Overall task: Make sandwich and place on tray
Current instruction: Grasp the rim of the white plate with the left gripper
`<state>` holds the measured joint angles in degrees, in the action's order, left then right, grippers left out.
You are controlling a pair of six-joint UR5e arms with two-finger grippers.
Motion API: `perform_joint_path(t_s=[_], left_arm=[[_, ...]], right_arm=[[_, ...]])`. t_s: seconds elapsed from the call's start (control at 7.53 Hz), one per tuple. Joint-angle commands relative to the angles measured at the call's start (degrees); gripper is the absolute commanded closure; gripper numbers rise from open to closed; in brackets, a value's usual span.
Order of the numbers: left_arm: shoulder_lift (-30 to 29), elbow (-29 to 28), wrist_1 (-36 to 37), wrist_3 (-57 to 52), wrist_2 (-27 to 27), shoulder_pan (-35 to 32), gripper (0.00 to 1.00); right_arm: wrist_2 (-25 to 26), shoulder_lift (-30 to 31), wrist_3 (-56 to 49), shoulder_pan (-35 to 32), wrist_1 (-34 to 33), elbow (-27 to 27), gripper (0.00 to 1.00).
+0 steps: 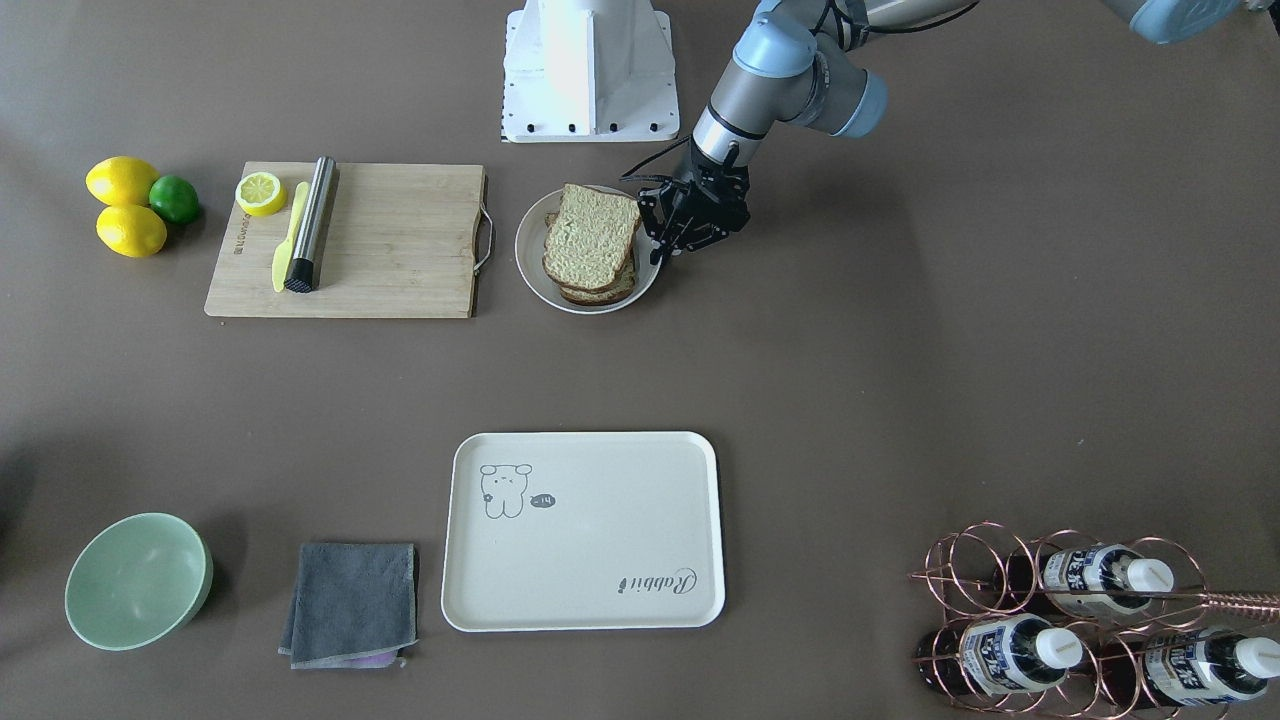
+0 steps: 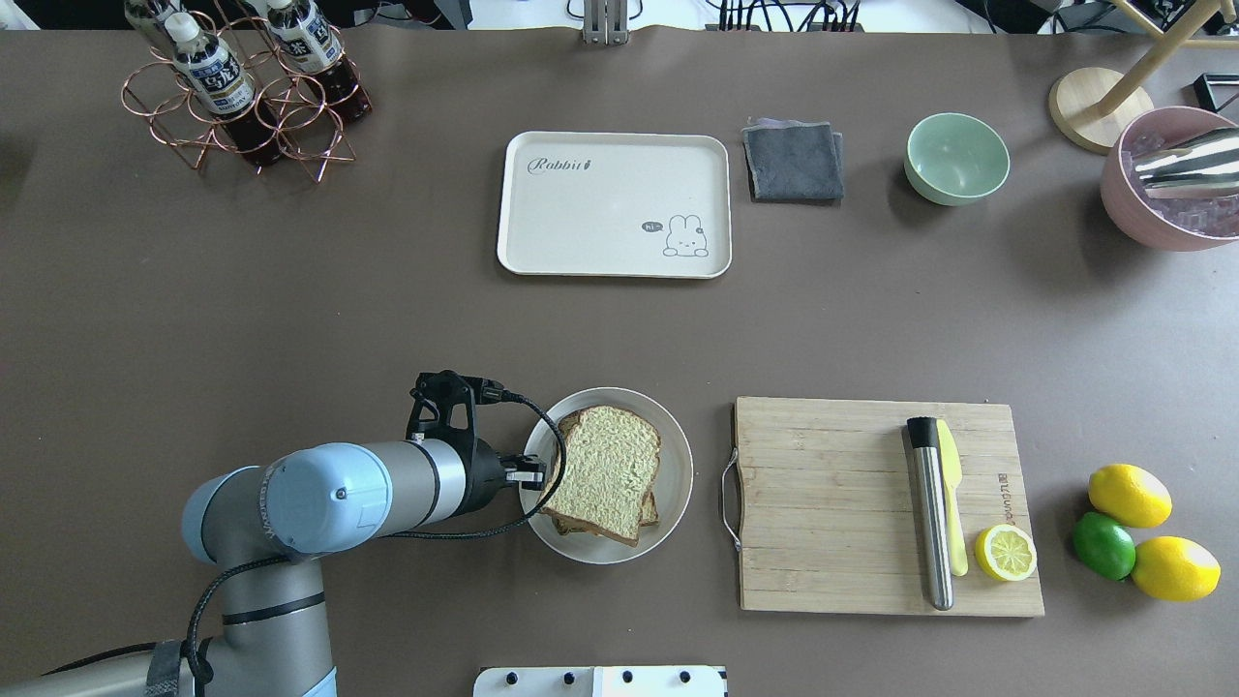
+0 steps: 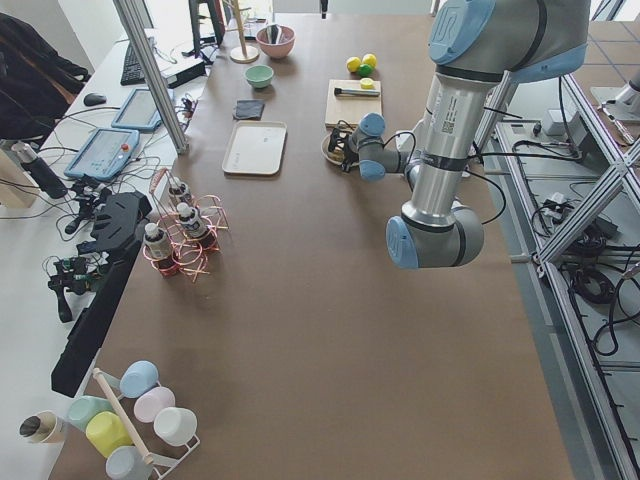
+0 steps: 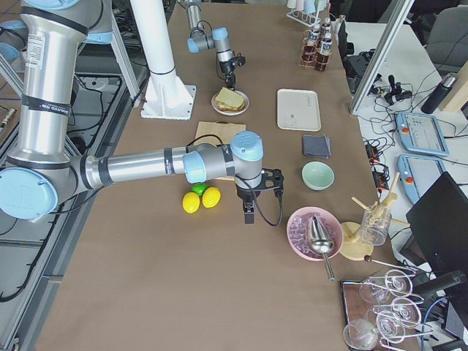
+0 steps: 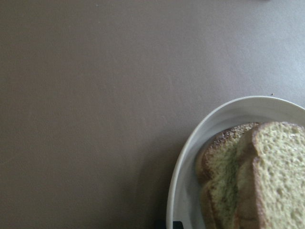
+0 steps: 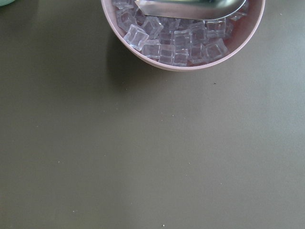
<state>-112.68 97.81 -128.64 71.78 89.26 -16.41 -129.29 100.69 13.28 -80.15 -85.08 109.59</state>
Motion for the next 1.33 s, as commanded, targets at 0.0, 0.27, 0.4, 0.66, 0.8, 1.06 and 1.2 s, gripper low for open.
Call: perform_joint_path(t_s=[0.0, 0.27, 0.4, 0.66, 0.8, 1.06, 1.2], left_arm=[[-0.17, 0.45, 0.67, -0.15, 0.9, -1.16, 1.0], [-0.09, 0.45, 1.11, -0.07, 10.46, -4.14, 1.0], [-0.17, 0.54, 0.68, 0.02, 10.67, -4.24, 1.0], [-1.22, 0.71, 0.5, 0.37, 11.02, -4.24, 1.0], [-1.66, 0.71, 0.15, 3.94, 11.54, -4.24, 1.0], [-2.63, 0.63, 0.15, 4.94, 13.74, -4.24, 1.0], [-2.9, 0.63, 0.06, 6.69, 13.74, -4.24, 1.0]], right_arm=[[0.0, -0.15, -0.09, -0.09, 0.0, -0.08, 0.01], [-0.09, -0.15, -0.09, -0.35, 0.0, 0.01, 0.01], [0.0, -0.15, -0.09, -0.36, 0.0, 0.1, 0.01], [0.0, -0.06, -0.18, -0.79, 0.0, 0.18, 0.01], [0.09, 0.03, -0.53, -1.4, 0.0, 0.1, 0.01], [0.09, 0.29, -2.63, -2.9, -0.09, -0.17, 0.01], [0.09, 0.47, -2.9, -3.43, -0.09, -0.17, 0.01]])
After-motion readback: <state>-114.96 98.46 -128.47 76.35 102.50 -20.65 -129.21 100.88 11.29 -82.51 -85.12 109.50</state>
